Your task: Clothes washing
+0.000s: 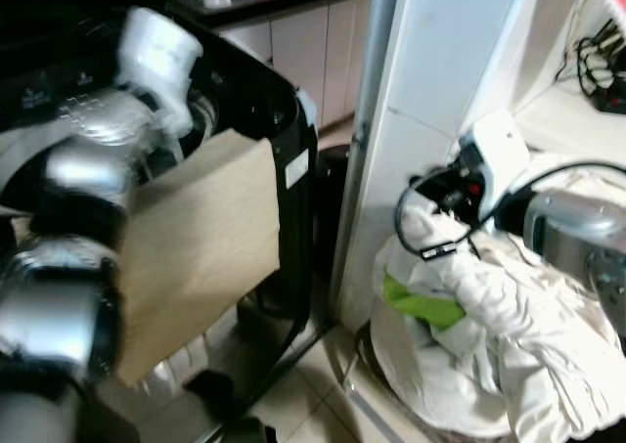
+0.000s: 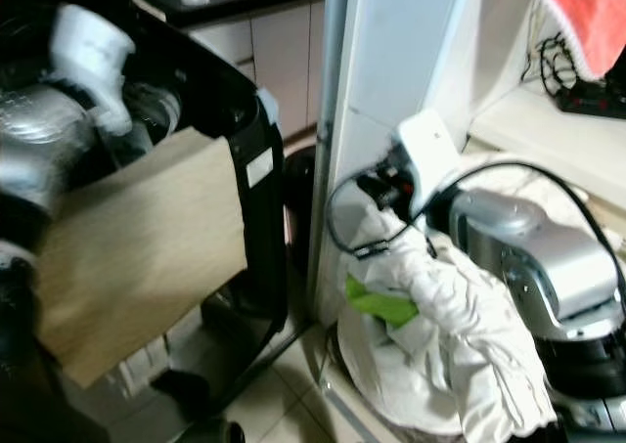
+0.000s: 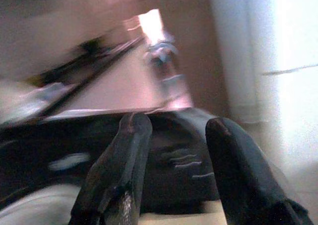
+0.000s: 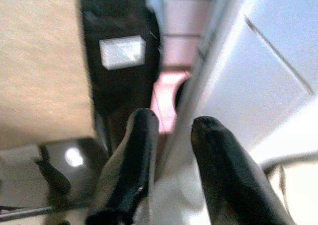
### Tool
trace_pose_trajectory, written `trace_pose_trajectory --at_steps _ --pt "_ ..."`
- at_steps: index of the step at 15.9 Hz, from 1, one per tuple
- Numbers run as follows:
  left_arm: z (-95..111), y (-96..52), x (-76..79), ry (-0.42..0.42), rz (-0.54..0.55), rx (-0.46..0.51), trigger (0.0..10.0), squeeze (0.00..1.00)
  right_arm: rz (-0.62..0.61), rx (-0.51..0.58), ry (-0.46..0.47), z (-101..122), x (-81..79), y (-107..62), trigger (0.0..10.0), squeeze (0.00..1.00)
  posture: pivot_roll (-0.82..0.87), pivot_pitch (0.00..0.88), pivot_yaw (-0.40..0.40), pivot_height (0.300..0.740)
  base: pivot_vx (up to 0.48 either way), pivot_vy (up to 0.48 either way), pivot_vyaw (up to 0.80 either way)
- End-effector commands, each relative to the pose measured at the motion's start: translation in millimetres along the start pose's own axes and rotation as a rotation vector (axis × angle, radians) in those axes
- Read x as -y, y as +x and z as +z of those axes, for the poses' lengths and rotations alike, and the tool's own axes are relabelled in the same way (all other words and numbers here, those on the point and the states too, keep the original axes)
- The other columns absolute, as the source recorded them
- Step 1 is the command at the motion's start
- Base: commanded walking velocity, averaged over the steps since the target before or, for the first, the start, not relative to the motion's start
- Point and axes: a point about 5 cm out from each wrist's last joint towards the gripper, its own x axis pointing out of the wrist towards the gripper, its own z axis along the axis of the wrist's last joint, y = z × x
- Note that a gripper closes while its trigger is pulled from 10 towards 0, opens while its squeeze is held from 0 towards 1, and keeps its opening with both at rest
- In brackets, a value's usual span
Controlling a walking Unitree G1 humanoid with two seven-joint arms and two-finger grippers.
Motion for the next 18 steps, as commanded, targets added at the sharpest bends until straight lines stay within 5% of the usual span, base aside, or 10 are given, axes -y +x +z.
trace_pose_trajectory --at_steps 1,2,6,8,9,10,11,12,13,18 --pt "3.4 2.9 18.5 0.001 -0.126 0.033 10.0 0.0 -0.046 -0.093 -0.023 -17.0 10.2 -1.6 10.0 1.0 -0.09 0.0 0.048 0.74 0.0 0.0 0.0" --pt "1.6 3.6 26.2 -0.007 -0.165 0.036 10.0 0.0 -0.051 -0.124 -0.035 -22.3 12.6 -2.7 10.0 1.0 -0.09 0.0 0.048 0.74 0.0 0.0 0.0" --pt "-1.0 -12.3 107.3 -0.154 -0.622 0.034 10.0 0.0 -0.005 -0.408 -0.135 -68.9 27.1 -19.4 10.0 1.0 -0.1 0.0 0.047 0.74 0.0 0.0 0.0" --pt "-3.2 -15.0 116.6 -0.165 -0.661 0.026 10.0 0.0 0.017 -0.483 -0.18 -81.5 27.7 -22.5 10.0 1.0 -0.1 0.0 0.047 0.74 0.0 0.0 0.0" --pt "-6.0 -15.8 125.5 -0.17 -0.682 0.018 10.0 0.0 0.009 -0.548 -0.202 -93.8 31.1 -23.8 10.0 0.81 -0.1 0.0 0.047 0.74 0.0 0.0 0.0" --pt "-6.7 -17.4 129.7 -0.17 -0.692 0.008 10.0 0.0 0.0 -0.576 -0.215 -99.8 33.4 -24.2 10.0 0.0 -0.09 0.0 0.046 0.74 0.0 0.0 0.0" --pt "-6.9 -18.4 132.8 -0.171 -0.698 0.002 10.0 0.0 -0.017 -0.597 -0.216 -104.6 36.2 -24.3 10.0 0.0 -0.09 0.0 0.046 0.74 0.0 0.0 0.0" --pt "-4.6 -21.7 136.3 -0.181 -0.704 -0.01 10.0 0.0 -0.033 -0.635 -0.23 -112.3 41.4 -25.4 7.1 0.0 -0.09 0.0 0.045 0.74 0.0 0.0 0.0" --pt "-3.1 -23.2 136.9 -0.185 -0.704 -0.015 10.0 0.0 -0.035 -0.646 -0.234 -114.9 44.2 -25.7 0.2 0.0 -0.09 0.0 0.045 0.74 0.0 0.0 0.0" --pt "-0.8 -25.0 136.8 -0.181 -0.692 -0.027 10.0 0.0 -0.029 -0.633 -0.241 -111.8 48.4 -23.3 0.0 0.0 -0.09 0.0 0.045 0.74 0.0 0.0 0.0"
